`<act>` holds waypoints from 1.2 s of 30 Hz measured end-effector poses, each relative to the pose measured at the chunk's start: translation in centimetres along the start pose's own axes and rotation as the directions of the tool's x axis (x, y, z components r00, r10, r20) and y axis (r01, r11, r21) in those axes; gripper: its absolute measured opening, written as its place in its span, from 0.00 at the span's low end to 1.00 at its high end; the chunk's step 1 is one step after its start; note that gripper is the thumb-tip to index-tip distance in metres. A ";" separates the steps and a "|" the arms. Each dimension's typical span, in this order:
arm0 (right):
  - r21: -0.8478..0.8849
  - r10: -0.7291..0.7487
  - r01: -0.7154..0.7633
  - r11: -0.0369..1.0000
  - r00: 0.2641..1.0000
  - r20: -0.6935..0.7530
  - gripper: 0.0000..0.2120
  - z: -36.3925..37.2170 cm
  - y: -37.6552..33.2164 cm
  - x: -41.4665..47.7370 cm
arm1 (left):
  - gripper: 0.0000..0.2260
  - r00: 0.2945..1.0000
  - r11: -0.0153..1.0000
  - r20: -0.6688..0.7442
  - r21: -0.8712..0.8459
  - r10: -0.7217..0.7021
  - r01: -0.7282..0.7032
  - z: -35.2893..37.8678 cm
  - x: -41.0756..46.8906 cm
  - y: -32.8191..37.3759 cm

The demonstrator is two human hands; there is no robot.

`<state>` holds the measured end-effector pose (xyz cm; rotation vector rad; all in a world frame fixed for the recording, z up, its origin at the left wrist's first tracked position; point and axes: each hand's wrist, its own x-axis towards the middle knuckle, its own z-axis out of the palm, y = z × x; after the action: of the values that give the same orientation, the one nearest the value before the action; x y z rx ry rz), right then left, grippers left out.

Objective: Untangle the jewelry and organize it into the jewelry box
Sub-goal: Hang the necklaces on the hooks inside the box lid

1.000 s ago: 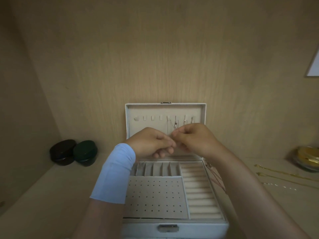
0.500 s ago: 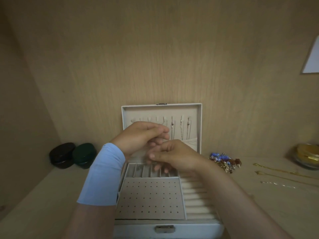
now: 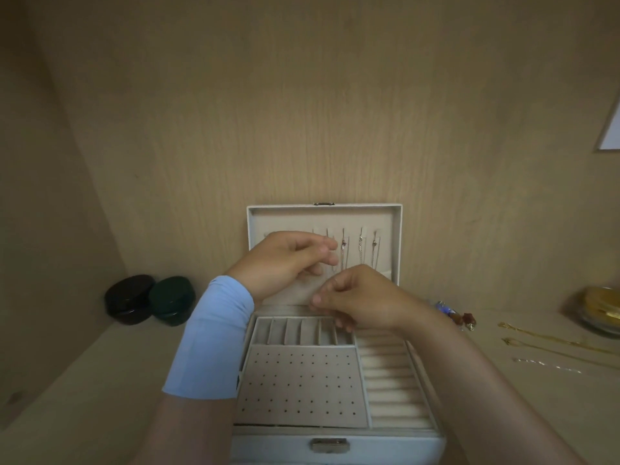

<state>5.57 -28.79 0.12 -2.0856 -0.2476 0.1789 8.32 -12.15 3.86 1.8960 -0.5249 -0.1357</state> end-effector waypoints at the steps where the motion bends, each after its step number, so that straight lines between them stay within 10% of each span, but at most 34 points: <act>1: -0.062 0.005 -0.006 0.998 1.000 -0.013 0.09 -0.5 -0.1 -0.3 | 0.09 0.999 0.998 -0.028 0.059 -0.022 0.024 -0.2 0.1 -0.3; 7: -0.390 -0.051 -0.049 0.919 0.969 -0.241 0.07 -2.9 -1.4 -1.2 | 0.09 0.980 0.890 -0.192 0.437 -0.049 0.131 -0.3 1.0 -2.7; 15: -0.352 -0.142 0.006 0.936 0.921 -0.362 0.10 -4.0 -4.3 0.0 | 0.14 0.987 0.689 -0.119 0.707 -0.105 0.159 0.9 0.8 -2.0; 26: -0.498 -0.249 0.029 0.867 0.890 -0.381 0.06 -2.5 -3.8 3.9 | 0.03 0.986 0.760 -0.072 0.630 -0.149 0.161 0.6 0.7 -2.2; 36: -0.566 -0.256 0.080 0.821 0.937 -0.239 0.07 -1.4 -0.8 2.5 | 0.12 0.987 0.769 -0.102 0.620 -0.120 0.158 0.5 0.7 -2.3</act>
<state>8.23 -28.93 1.49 -2.6072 -0.3227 -0.3721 9.46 -12.21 1.63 2.5933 -0.4147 0.0044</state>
